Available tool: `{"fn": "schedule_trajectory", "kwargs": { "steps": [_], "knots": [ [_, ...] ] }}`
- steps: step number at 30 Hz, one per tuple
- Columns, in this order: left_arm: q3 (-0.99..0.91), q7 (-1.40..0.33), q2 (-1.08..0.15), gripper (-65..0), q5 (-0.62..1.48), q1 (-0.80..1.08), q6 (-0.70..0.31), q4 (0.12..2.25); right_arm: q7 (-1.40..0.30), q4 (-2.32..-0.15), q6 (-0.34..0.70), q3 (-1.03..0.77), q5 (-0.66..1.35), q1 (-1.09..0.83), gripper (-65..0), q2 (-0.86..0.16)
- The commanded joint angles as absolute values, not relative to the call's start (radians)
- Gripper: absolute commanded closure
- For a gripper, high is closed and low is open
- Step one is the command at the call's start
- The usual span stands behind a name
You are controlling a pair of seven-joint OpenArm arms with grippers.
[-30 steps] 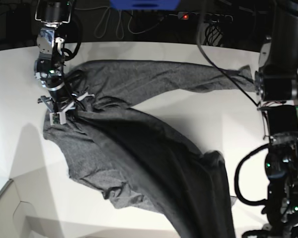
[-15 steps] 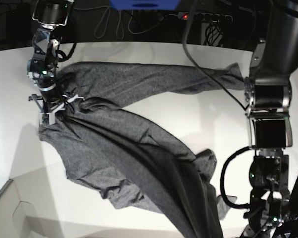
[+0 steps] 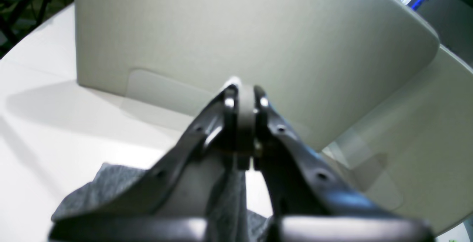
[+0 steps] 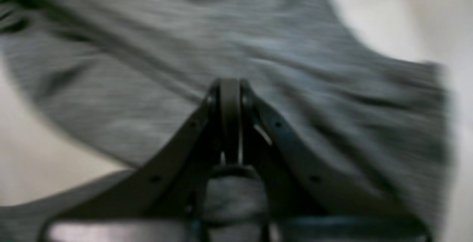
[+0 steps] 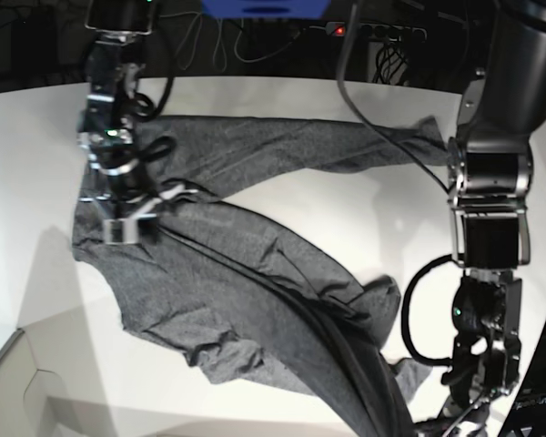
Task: Layout the t-shirt on the table in an organized manner, then fold the t-shirt properly
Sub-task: 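Move the right gripper over the shirt middle and grasp the fabric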
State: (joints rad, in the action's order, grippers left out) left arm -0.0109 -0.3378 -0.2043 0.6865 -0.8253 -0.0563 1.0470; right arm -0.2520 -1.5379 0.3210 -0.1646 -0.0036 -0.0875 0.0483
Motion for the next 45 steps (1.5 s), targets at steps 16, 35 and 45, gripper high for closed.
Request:
{"fn": "schedule_trajectory", "kwargs": {
  "steps": [16, 35, 45],
  "knots": [
    [-0.016, -0.303, -0.211, -0.1, 0.693, -0.826, -0.07, 1.067, -0.228, -1.242, 0.326, 0.228, -0.001, 0.12, -19.6, 0.07],
    [-0.013, -0.303, -0.209, -0.1, 0.693, -0.802, -0.07, 1.069, -0.229, -1.095, 0.326, 0.349, -0.001, 0.18, -21.5, 0.042],
    [-0.019, -0.303, -0.217, -0.1, 0.702, -0.802, -0.07, 1.089, -0.234, -1.135, 0.326, 0.343, -0.001, 0.134, 0.0, -0.05]
  ]
}}
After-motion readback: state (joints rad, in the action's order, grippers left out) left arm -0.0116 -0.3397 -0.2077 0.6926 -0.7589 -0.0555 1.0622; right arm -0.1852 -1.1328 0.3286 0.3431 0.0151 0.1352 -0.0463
